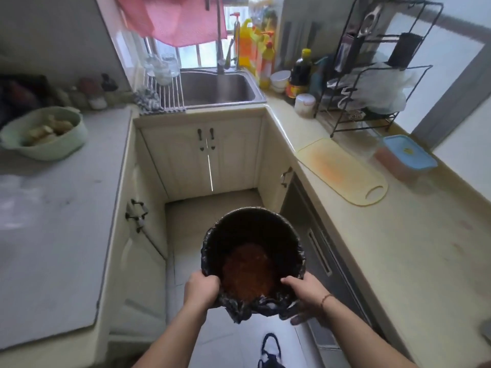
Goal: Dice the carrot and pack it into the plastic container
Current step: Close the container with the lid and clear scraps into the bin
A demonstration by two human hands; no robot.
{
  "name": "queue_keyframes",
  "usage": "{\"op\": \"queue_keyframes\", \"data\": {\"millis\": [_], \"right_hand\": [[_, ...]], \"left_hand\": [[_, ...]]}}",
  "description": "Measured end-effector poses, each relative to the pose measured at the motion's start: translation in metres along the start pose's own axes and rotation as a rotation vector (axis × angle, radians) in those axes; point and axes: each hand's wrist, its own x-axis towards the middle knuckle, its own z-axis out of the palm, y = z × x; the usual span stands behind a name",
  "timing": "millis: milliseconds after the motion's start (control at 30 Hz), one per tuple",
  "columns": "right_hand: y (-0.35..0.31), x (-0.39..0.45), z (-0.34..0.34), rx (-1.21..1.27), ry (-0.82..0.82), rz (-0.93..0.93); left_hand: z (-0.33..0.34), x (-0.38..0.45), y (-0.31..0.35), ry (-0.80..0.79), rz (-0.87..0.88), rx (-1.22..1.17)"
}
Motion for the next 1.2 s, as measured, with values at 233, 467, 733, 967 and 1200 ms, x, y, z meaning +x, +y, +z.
{"op": "queue_keyframes", "data": {"millis": [233, 467, 733, 967, 1200], "right_hand": [[-0.072, 0.066, 0.027, 0.075, -0.06, -0.047], [-0.171, 0.176, 0.055, 0.049, -0.141, -0.043], [-0.237, 0.307, 0.124, 0.037, -0.099, -0.013], [-0.232, 0.434, 0.189, 0.099, -0.091, 0.048], [-0.17, 0.576, 0.272, 0.14, -0.074, 0.119]], "left_hand": [[-0.015, 0.07, 0.031, 0.118, -0.109, -0.122], [-0.021, 0.18, 0.081, 0.158, -0.207, -0.397], [-0.035, 0.298, 0.099, 0.289, -0.193, -0.39], [-0.005, 0.398, 0.082, 0.23, -0.025, 0.032], [0.002, 0.537, 0.001, 0.073, -0.035, 0.22]]}}
